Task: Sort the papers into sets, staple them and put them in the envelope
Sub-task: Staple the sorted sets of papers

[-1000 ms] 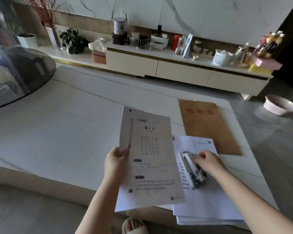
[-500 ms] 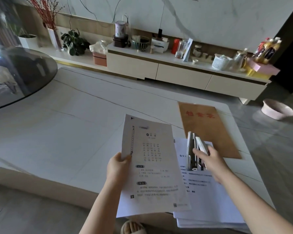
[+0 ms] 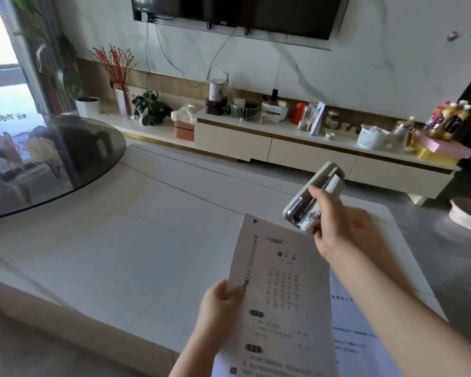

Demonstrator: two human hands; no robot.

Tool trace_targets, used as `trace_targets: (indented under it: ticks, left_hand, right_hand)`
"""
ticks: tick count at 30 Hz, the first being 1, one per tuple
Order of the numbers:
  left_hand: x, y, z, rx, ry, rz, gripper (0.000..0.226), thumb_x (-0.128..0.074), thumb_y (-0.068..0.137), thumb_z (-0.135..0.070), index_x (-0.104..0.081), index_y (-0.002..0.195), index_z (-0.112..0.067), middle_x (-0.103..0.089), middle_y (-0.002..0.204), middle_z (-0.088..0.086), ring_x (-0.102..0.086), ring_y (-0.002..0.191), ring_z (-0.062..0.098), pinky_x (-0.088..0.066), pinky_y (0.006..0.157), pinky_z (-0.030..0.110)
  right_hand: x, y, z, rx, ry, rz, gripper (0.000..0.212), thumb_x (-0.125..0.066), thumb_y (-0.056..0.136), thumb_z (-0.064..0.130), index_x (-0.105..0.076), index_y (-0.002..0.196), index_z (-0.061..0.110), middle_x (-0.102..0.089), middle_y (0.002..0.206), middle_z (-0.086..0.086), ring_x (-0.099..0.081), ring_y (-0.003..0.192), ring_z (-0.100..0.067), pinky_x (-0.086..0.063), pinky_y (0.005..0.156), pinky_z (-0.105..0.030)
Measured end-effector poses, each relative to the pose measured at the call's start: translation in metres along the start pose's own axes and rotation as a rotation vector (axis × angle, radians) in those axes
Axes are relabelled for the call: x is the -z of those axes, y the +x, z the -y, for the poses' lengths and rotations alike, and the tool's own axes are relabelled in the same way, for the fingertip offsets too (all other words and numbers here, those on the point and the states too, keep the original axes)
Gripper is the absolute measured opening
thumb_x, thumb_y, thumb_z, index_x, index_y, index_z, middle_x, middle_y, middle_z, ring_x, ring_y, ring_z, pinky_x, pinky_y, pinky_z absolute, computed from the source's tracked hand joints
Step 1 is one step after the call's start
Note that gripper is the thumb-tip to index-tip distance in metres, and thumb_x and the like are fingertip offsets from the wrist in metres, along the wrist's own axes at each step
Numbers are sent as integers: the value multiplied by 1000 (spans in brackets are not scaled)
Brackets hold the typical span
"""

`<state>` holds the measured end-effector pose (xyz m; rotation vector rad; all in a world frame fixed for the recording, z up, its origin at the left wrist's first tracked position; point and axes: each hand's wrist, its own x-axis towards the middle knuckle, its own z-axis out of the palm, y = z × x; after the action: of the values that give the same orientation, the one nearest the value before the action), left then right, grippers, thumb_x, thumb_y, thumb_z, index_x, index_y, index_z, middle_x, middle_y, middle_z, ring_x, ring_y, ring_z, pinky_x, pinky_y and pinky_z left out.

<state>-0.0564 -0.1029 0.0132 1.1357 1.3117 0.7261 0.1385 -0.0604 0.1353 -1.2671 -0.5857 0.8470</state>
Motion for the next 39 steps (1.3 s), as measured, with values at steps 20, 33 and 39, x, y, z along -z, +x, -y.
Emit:
trace_targets:
  ticks: [20, 33, 39]
  left_hand:
    - [3, 2, -15, -109, 106, 74, 13, -56, 90, -22, -65, 84, -15, -72, 82, 4, -70, 76, 22, -56, 71, 37]
    - [0, -1, -16, -161, 118, 114, 16, -54, 90, -20, -64, 78, -18, -70, 73, -4, -64, 64, 11, -55, 68, 33]
    - [0, 0, -17, -165, 128, 117, 13, -54, 90, -22, -64, 84, -16, -72, 83, 4, -69, 76, 22, -56, 74, 39]
  right_hand:
    - [-35, 30, -7, 62, -469, 104, 26, -65, 74, 27, -48, 93, 23, -51, 86, -3, -52, 83, -21, -46, 77, -36]
    - [-34, 20, -5, 5, -464, 170, 14, -63, 72, 32, -56, 77, 20, -51, 75, -8, -51, 72, -24, -42, 63, -30]
    - [-37, 19, -3, 7, -451, 168, 18, -63, 66, 34, -57, 75, 19, -51, 70, -7, -50, 64, -23, -42, 58, -27]
